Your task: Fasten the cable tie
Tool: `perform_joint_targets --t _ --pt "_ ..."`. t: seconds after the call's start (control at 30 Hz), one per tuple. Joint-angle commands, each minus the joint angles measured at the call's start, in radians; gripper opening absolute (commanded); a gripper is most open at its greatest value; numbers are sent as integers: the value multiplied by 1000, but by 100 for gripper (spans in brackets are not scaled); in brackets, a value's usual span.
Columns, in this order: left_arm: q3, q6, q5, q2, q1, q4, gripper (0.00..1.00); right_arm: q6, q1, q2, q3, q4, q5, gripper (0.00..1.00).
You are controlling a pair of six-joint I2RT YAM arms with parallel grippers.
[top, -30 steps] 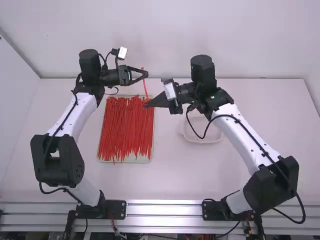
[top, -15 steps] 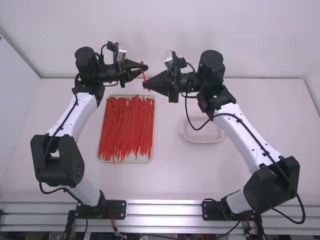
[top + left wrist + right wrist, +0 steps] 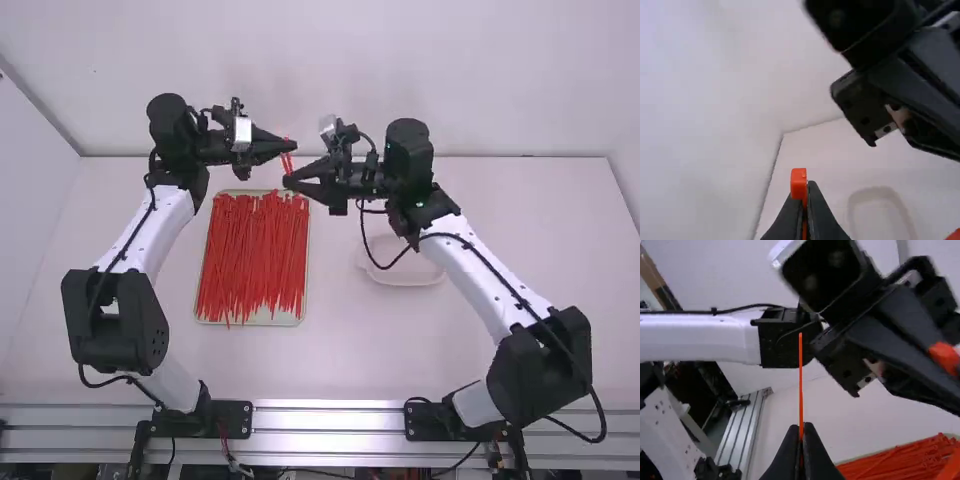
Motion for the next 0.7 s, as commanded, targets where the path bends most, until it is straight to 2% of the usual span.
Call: perform_joint_targets --t 0.0,0.13,0.23,0.4,0.67 --pt "6 165 39 -2 -4 6 2 190 -21 2 -55 74 40 0" --pt "6 258 39 -2 8 6 2 321 -26 2 -124 237 38 0" --pt "6 295 39 -2 6 6 2 356 -13 2 -147 278 39 0" --pt "6 373 39 -2 2 8 2 358 15 2 -155 270 55 0" --pt "6 380 42 -2 2 18 2 356 36 2 -155 271 100 0"
